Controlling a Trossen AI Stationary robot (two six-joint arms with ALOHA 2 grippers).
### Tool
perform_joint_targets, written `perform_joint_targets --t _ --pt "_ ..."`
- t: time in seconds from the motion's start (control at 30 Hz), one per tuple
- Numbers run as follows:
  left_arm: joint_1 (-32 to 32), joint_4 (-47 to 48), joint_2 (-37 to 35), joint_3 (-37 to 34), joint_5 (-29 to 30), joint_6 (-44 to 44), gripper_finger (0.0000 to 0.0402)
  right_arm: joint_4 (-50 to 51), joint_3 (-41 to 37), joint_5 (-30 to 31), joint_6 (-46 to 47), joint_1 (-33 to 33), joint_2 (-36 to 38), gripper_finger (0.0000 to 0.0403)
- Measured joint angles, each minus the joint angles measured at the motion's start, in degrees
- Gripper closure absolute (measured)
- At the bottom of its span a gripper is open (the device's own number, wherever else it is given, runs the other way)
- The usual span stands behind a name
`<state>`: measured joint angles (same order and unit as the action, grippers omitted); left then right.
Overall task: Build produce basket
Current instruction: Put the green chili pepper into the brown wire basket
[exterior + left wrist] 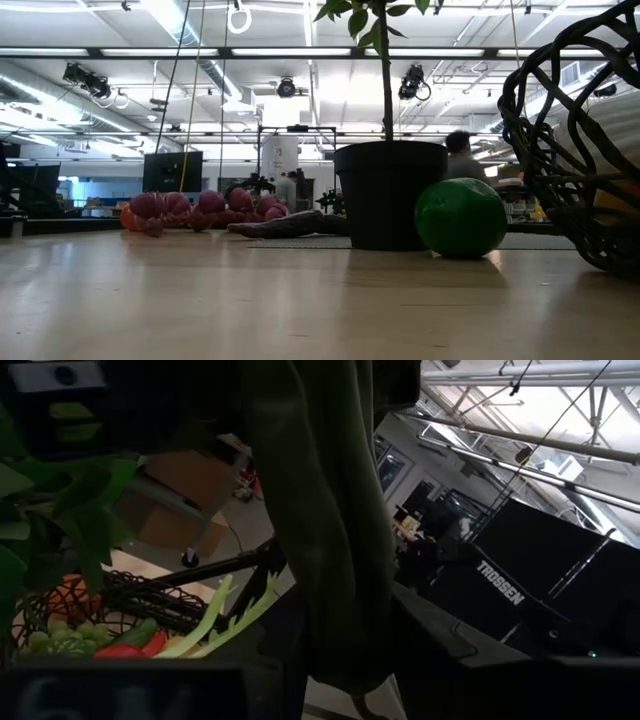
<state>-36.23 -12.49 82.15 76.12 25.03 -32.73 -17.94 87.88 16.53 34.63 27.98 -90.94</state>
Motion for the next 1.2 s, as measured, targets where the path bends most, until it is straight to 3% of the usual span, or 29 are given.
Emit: perform_joint_targets --t 0.4,0.67,0.87,1.2 --pt "0.04 -0.09 -0.02 0.0 0.2 -0.11 0.0285 -1.44 -0.02 0.97 1.37 0.34 -2.83 0.0096" --pt "0.04 0.74 -0.02 0.0 0.17 -2.72 0.0285 -10.05 -0.02 2.0 0.24 0.05 -7.65 0.0096" --pt "0.0 0.77 -0.02 0.0 0.16 -2.78 0.0285 -10.03 -0.02 2.59 -0.06 -0.4 -8.13 0.0141" --pt "0.0 1.39 -0.02 0.0 0.25 -2.86 0.0284 -10.88 -0.02 3.11 -3.26 -0.56 -8.09 0.0292"
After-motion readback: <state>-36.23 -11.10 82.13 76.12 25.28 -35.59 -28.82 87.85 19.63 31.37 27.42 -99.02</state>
